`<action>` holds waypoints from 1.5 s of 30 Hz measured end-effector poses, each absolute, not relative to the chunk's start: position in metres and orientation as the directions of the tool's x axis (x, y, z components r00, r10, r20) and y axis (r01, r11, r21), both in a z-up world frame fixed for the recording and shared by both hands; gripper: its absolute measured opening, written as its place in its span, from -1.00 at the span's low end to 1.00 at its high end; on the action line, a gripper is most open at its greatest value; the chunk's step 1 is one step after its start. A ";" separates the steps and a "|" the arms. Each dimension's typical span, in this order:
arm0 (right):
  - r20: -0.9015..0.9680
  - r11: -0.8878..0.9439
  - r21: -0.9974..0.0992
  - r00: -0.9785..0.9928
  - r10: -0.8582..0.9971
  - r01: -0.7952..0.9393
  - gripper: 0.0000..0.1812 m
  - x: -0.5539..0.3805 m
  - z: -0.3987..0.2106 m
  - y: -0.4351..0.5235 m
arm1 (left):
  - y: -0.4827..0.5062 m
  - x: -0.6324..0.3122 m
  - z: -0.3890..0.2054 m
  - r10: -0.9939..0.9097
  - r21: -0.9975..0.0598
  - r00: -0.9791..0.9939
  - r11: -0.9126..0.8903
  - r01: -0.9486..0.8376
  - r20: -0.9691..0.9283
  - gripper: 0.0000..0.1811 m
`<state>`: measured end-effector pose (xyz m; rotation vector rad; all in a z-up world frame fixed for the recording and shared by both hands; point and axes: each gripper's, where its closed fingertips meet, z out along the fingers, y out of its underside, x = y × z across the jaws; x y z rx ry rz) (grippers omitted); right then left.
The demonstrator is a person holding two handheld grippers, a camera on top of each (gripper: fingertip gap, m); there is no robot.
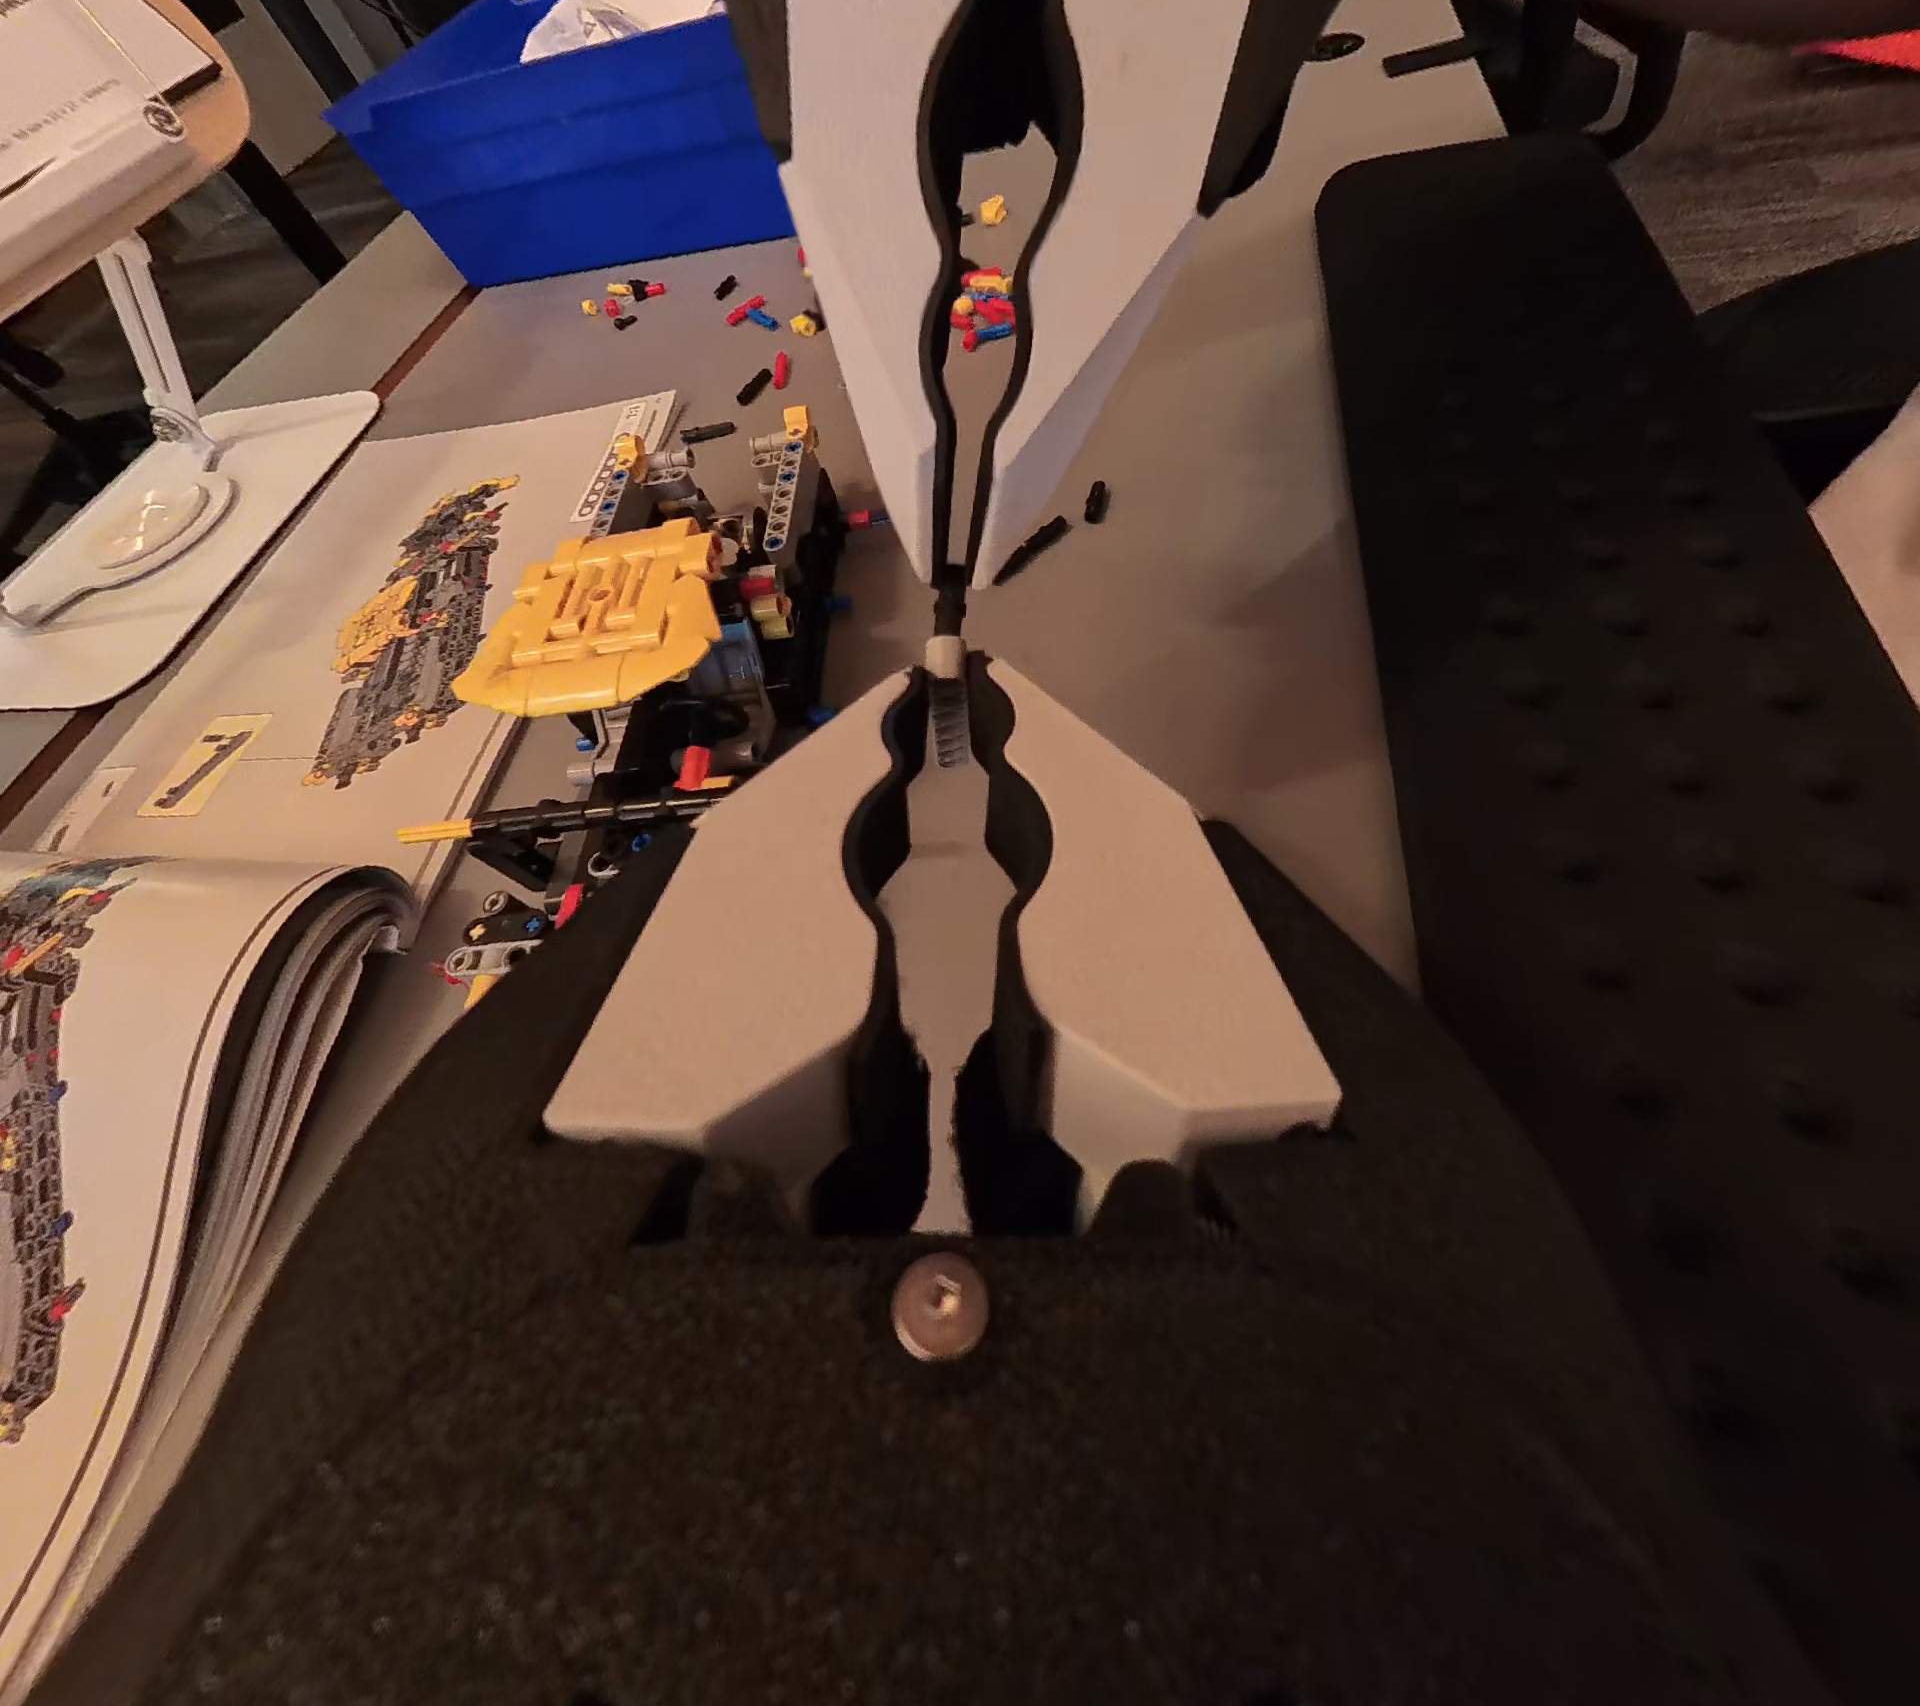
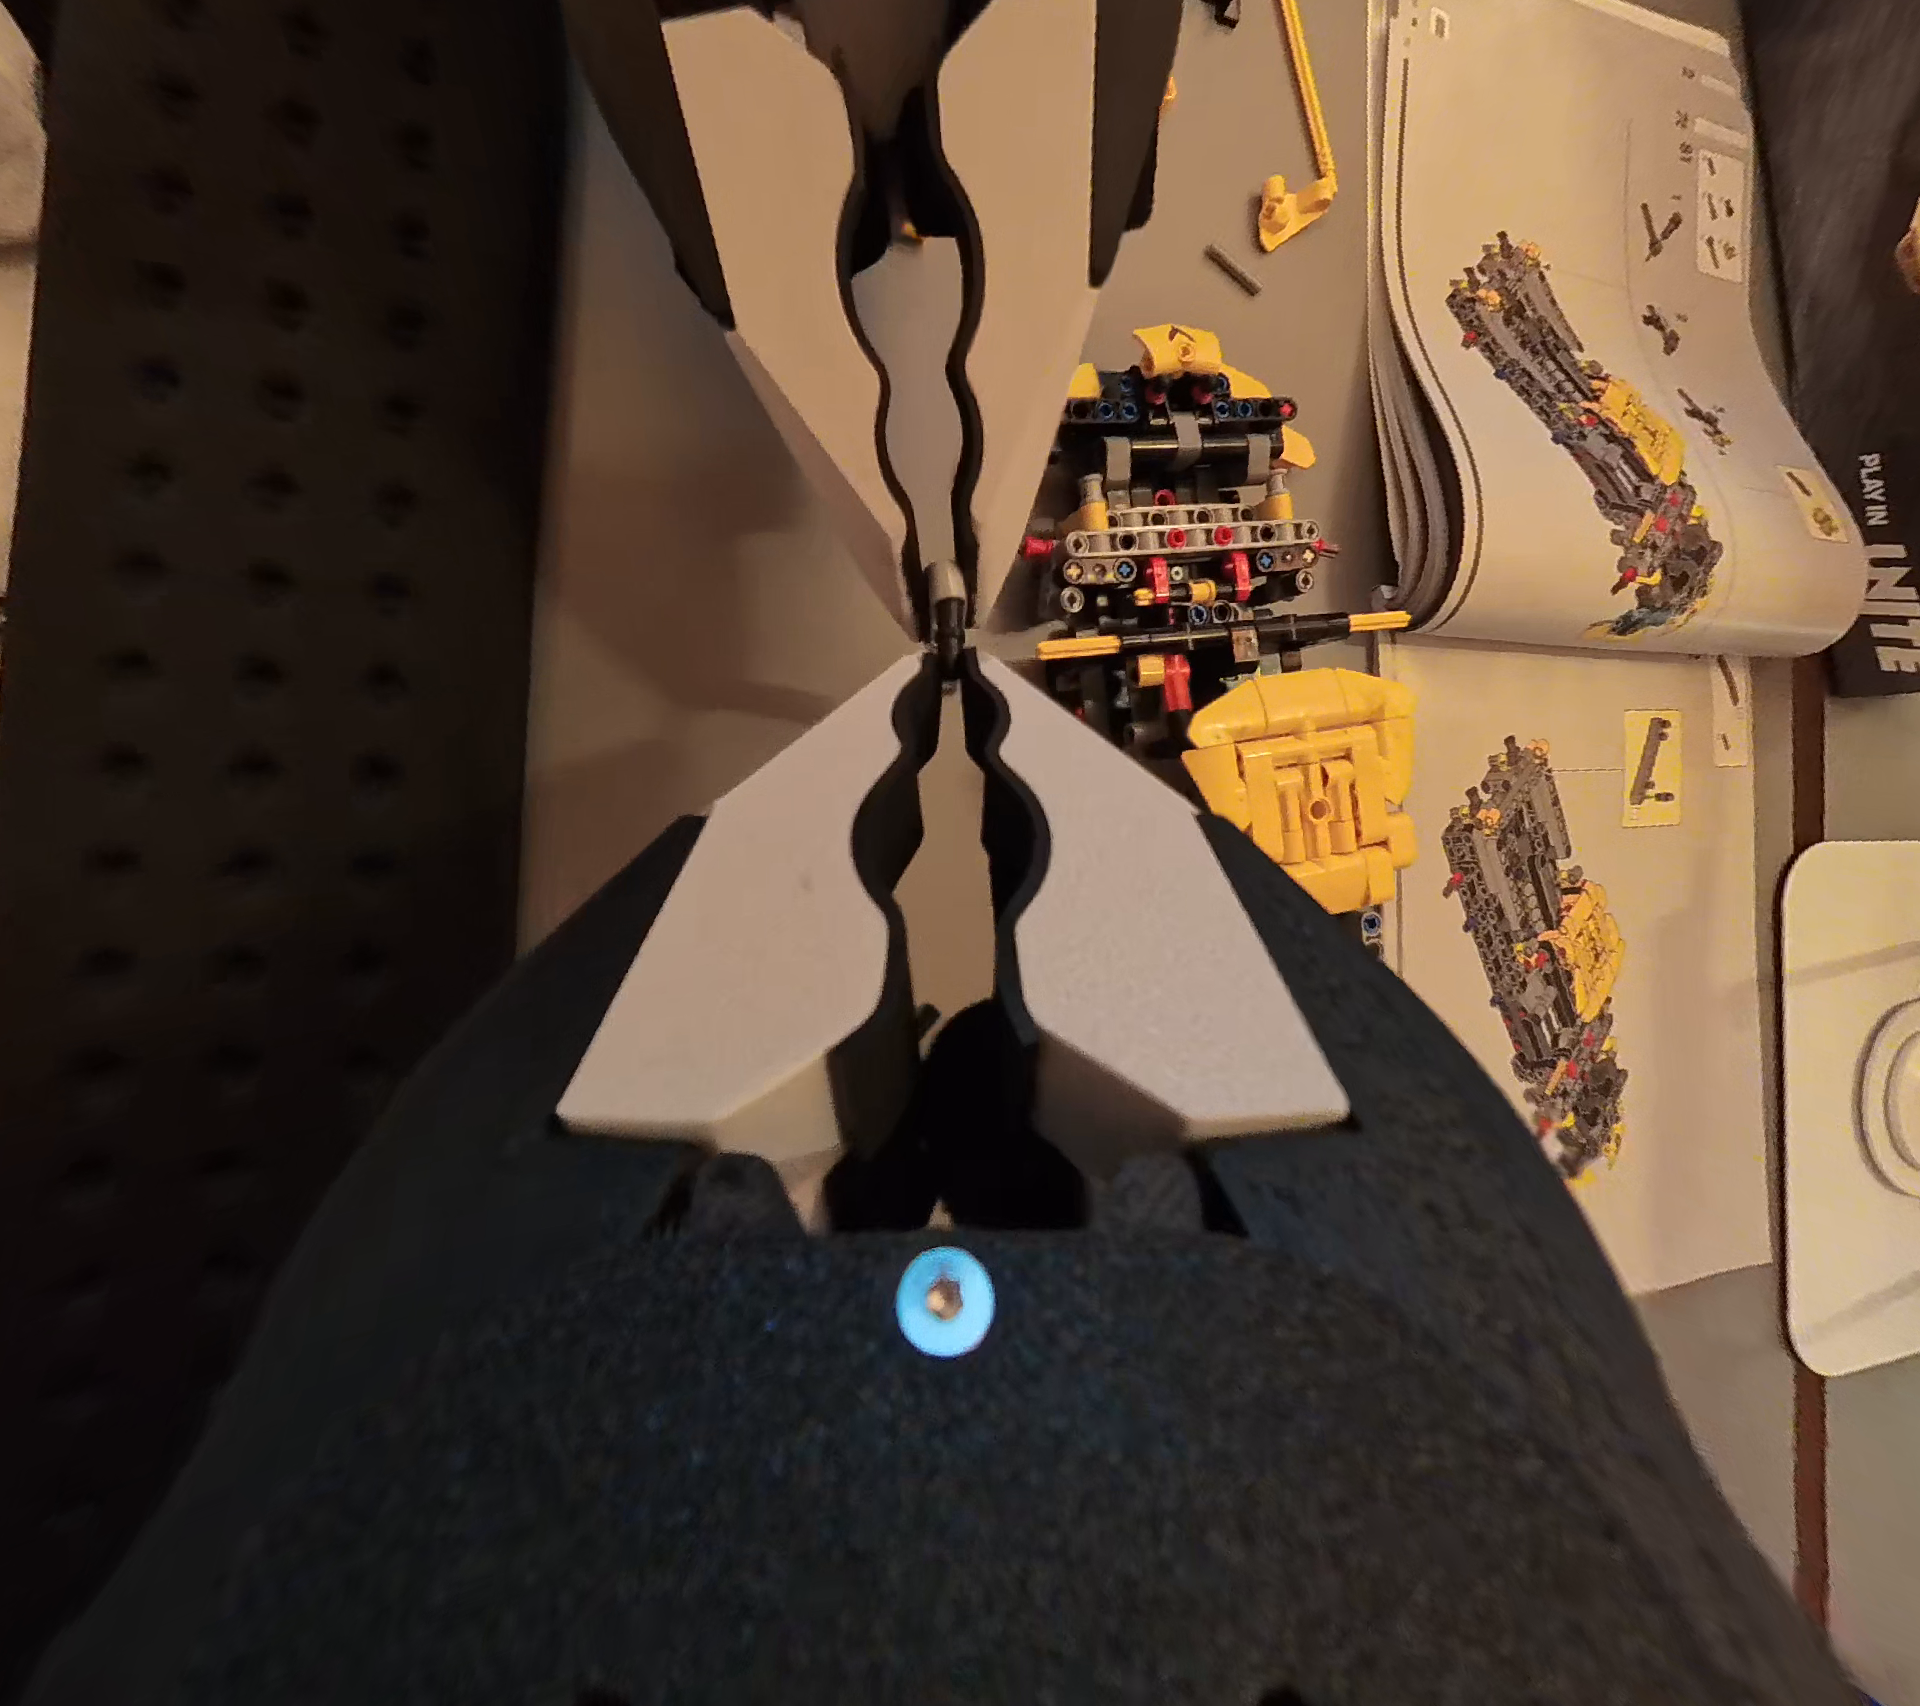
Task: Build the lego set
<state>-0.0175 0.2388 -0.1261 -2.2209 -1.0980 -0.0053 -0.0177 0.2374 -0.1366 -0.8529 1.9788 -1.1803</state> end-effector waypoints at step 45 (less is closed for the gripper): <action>-0.039 -0.884 0.207 0.906 0.421 0.419 -0.96 0.129 -0.205 0.098 | 0.251 -0.013 -0.126 -0.856 -0.941 -0.502 0.262 -0.214 -0.125 -0.92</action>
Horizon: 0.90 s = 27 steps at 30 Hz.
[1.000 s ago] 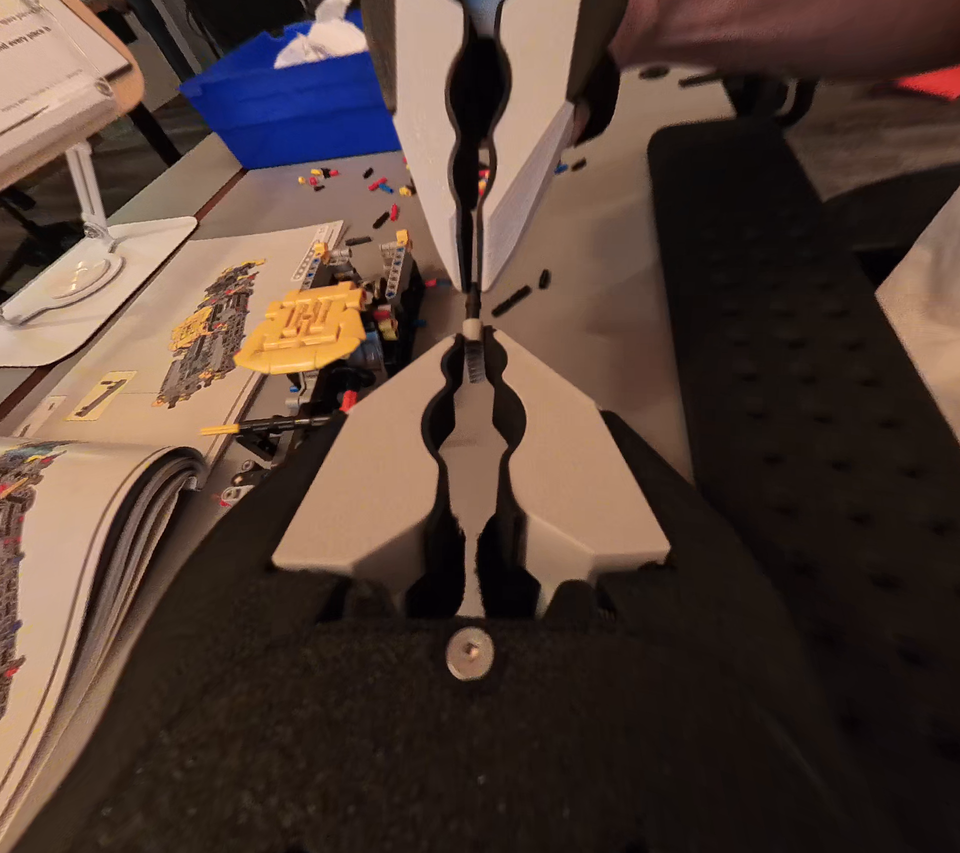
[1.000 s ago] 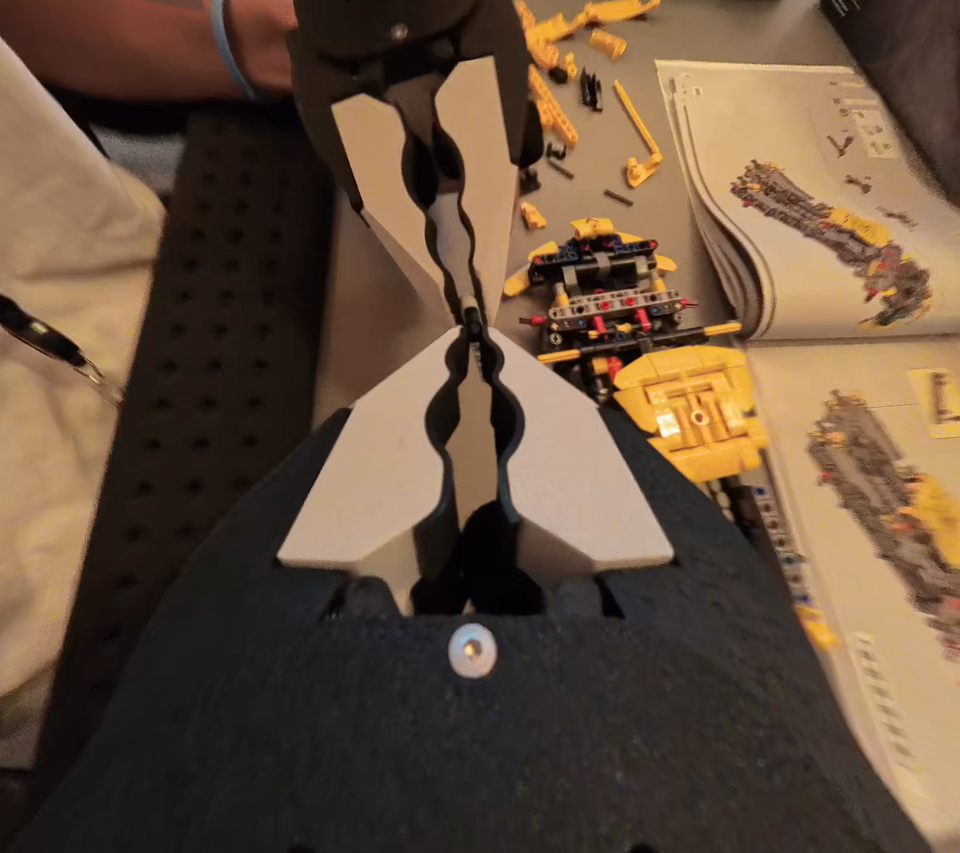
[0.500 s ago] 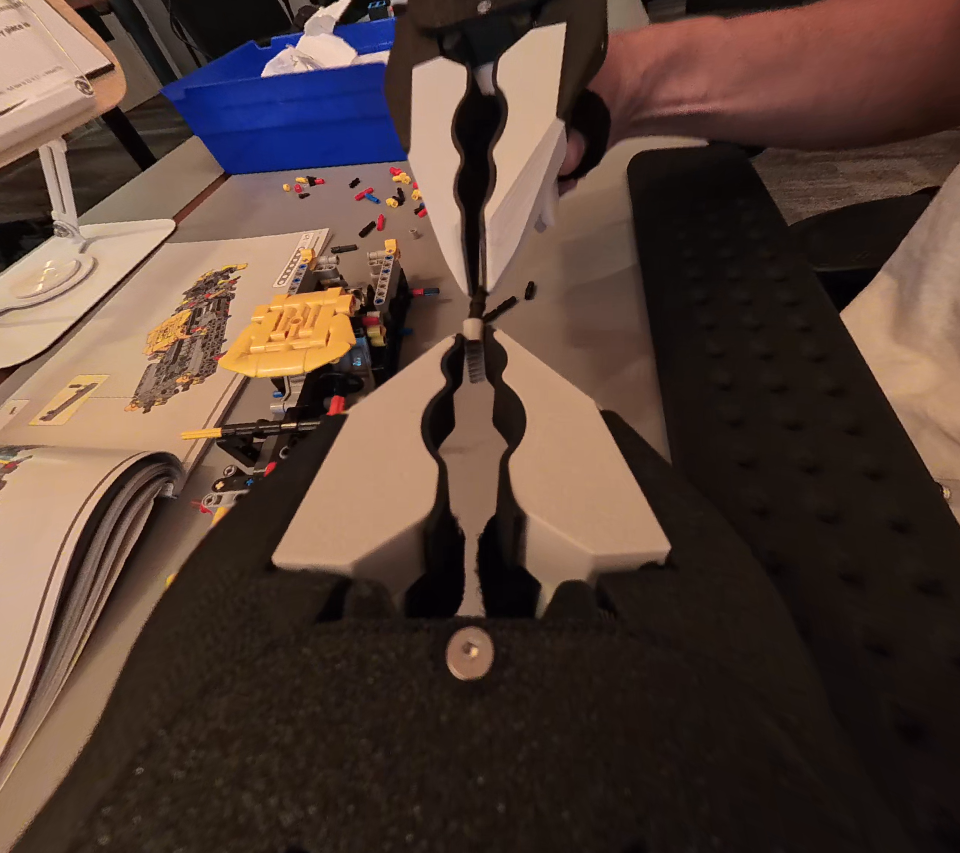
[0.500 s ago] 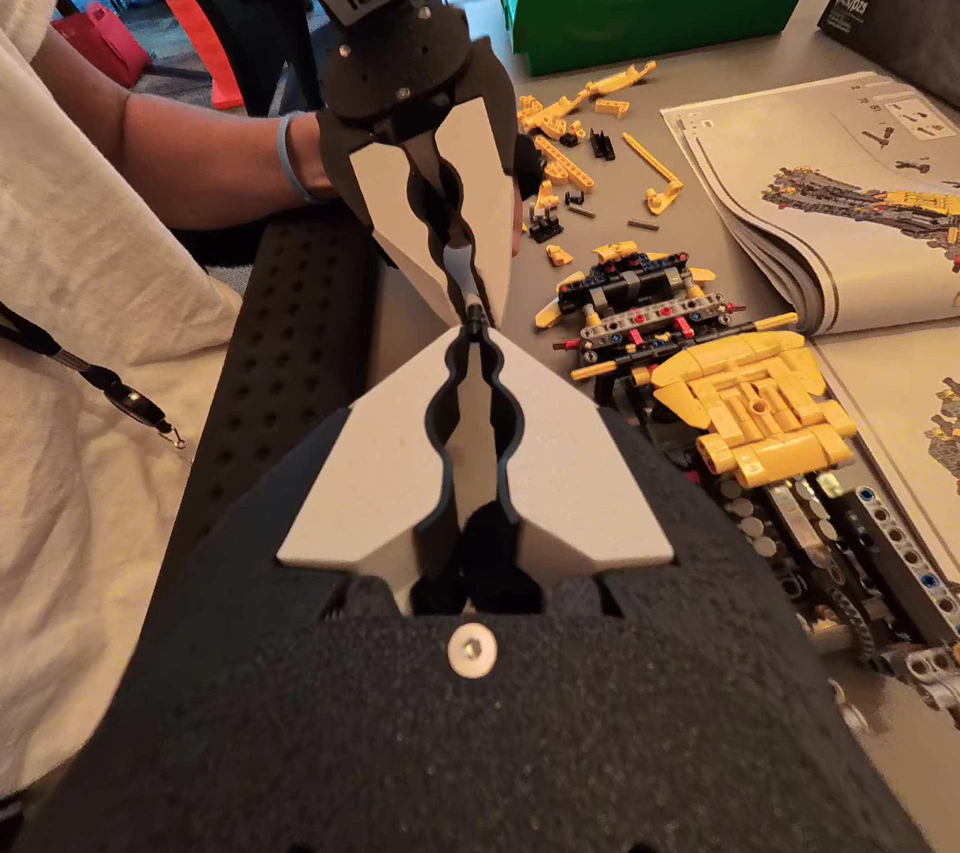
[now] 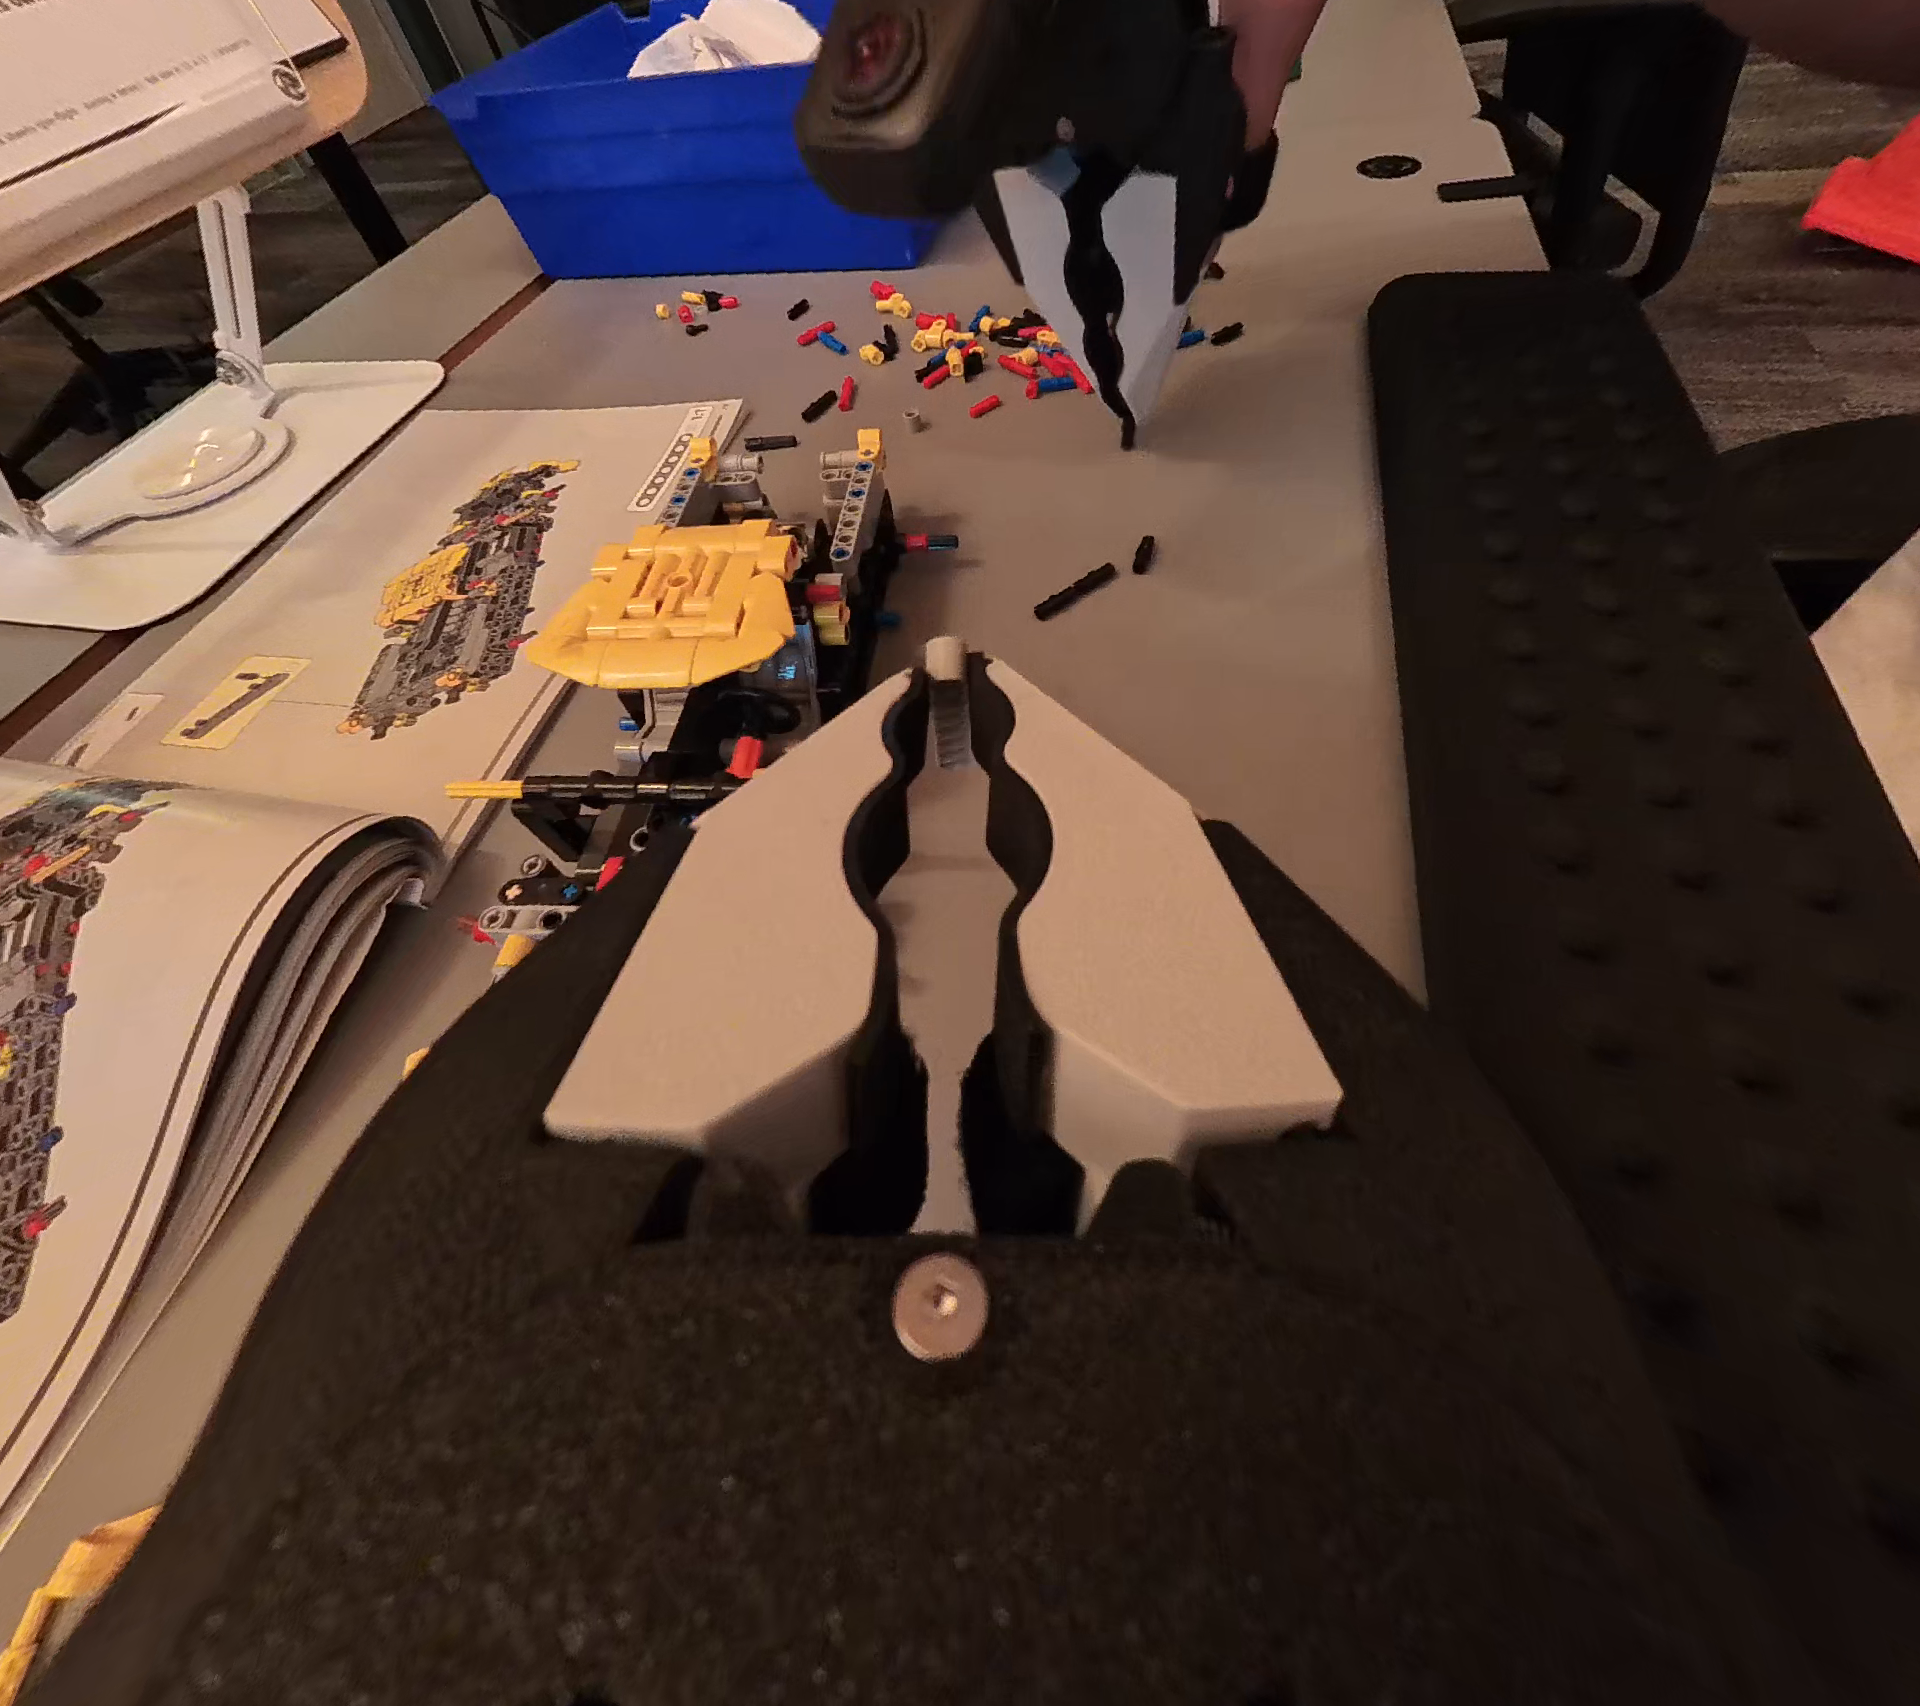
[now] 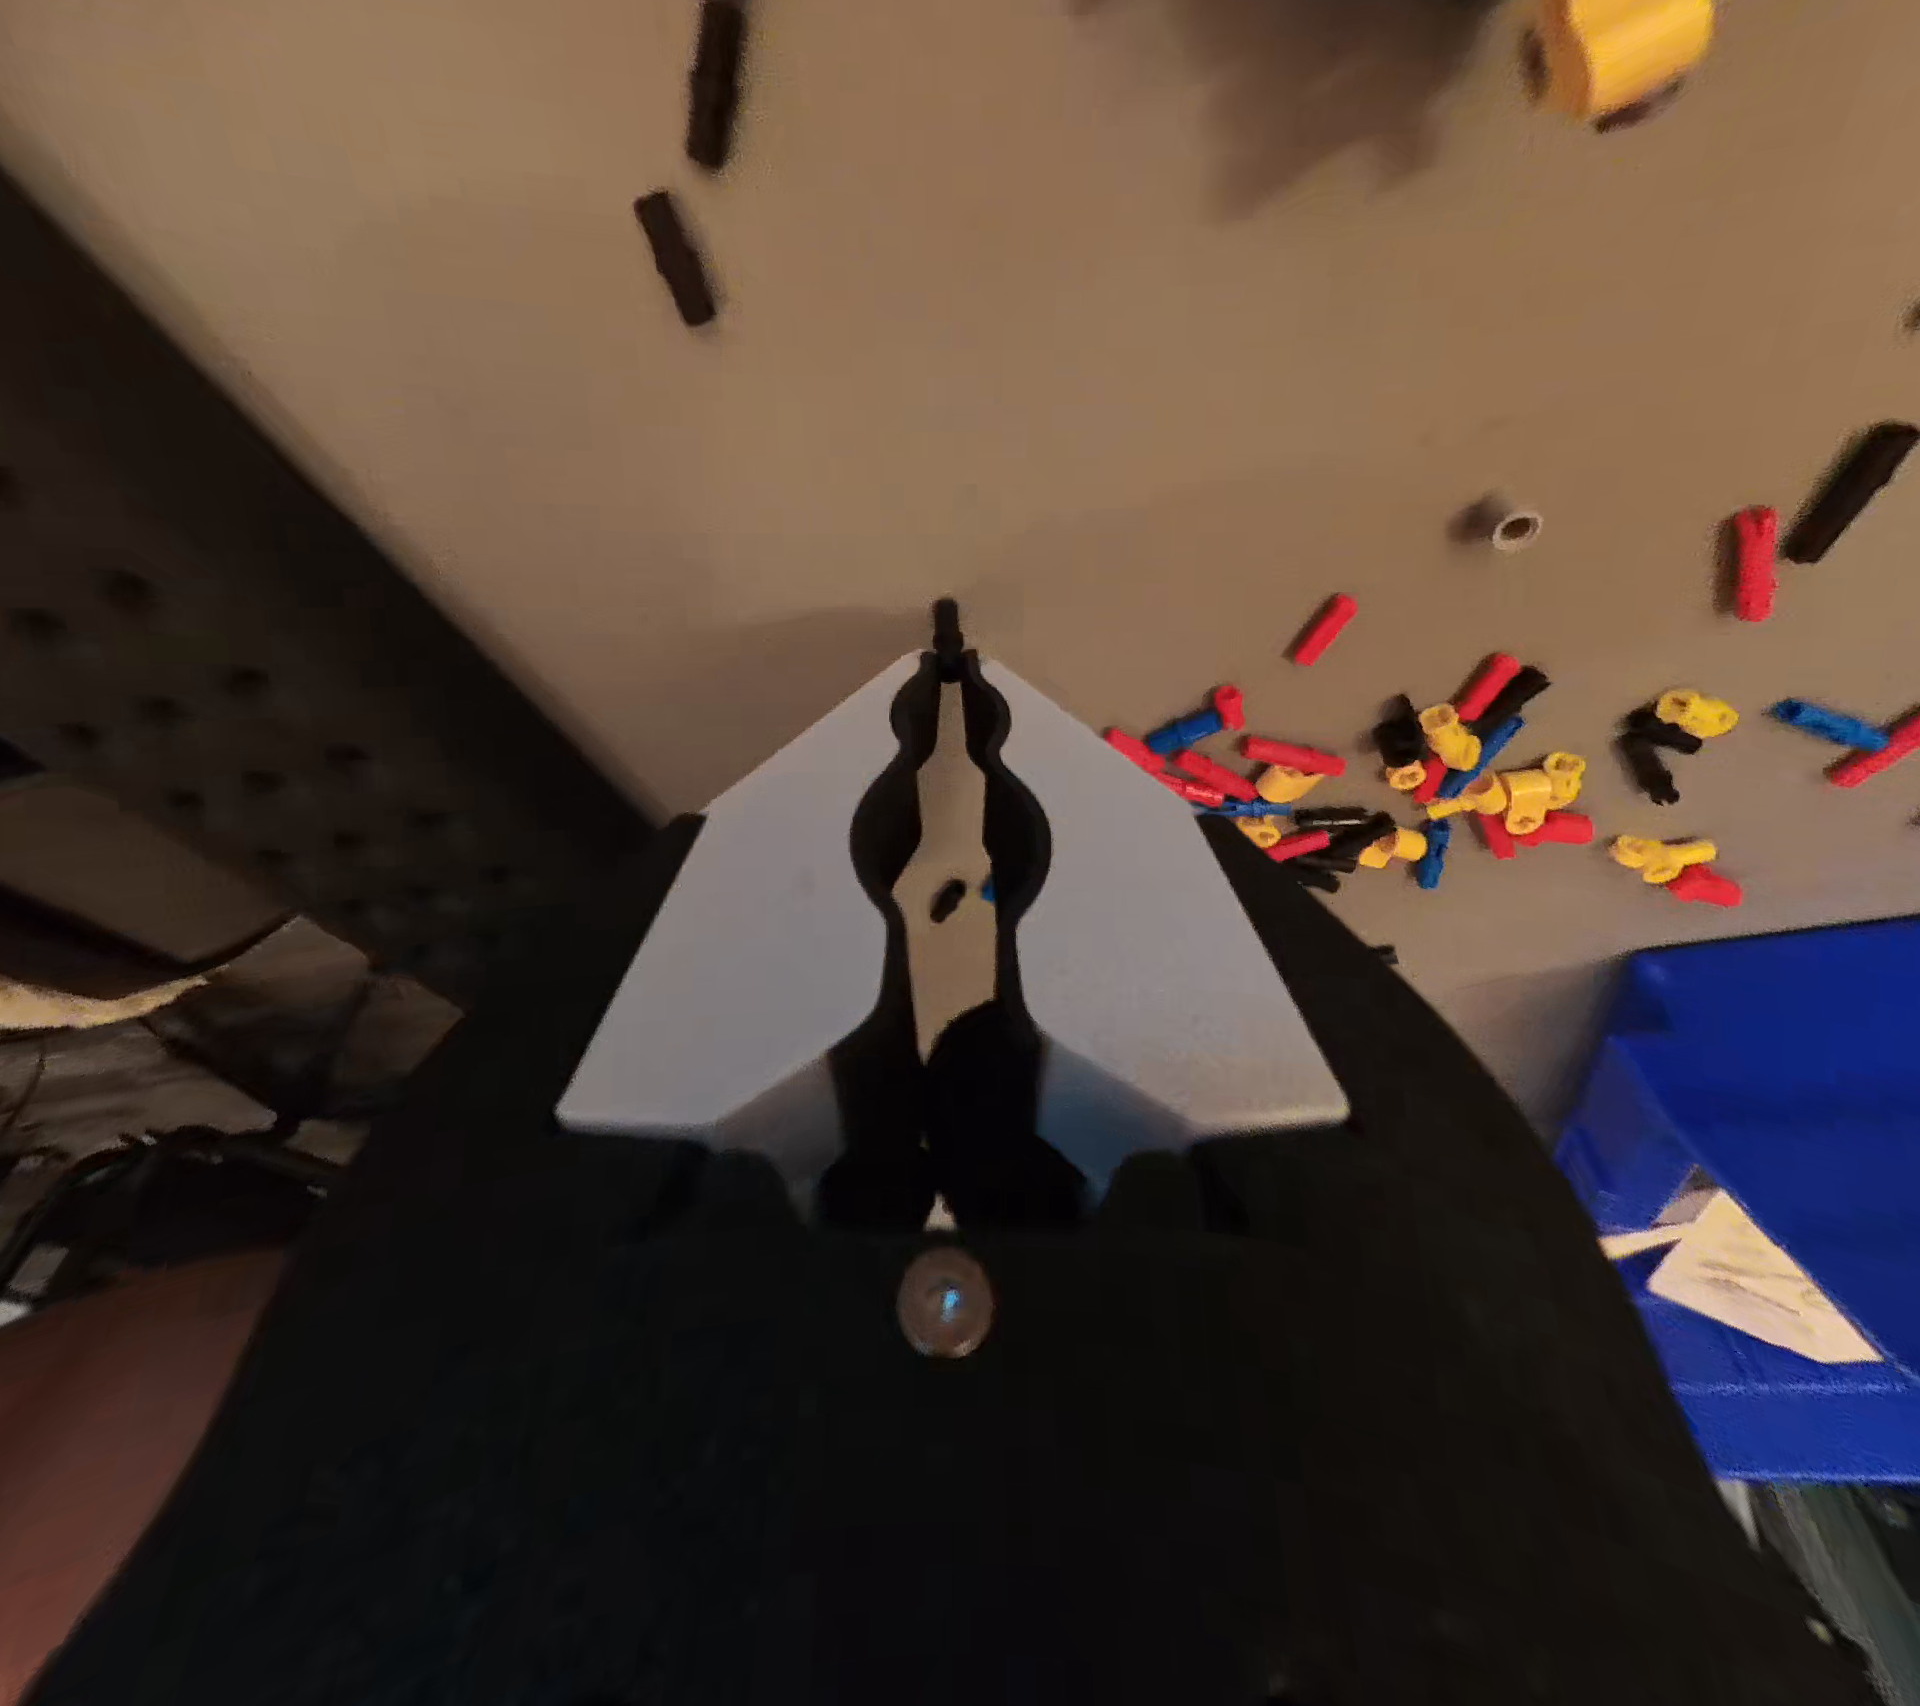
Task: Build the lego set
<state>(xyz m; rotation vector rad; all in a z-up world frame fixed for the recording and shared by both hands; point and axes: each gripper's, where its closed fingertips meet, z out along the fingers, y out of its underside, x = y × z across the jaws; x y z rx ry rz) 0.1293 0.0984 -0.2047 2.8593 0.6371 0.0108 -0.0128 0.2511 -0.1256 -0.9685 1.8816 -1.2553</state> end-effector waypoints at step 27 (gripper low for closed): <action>0.044 -0.866 0.325 0.909 0.414 0.379 -0.91 0.148 -0.207 0.086 | 0.247 -0.014 -0.129 -0.845 -0.937 -0.523 0.267 -0.226 -0.115 -0.92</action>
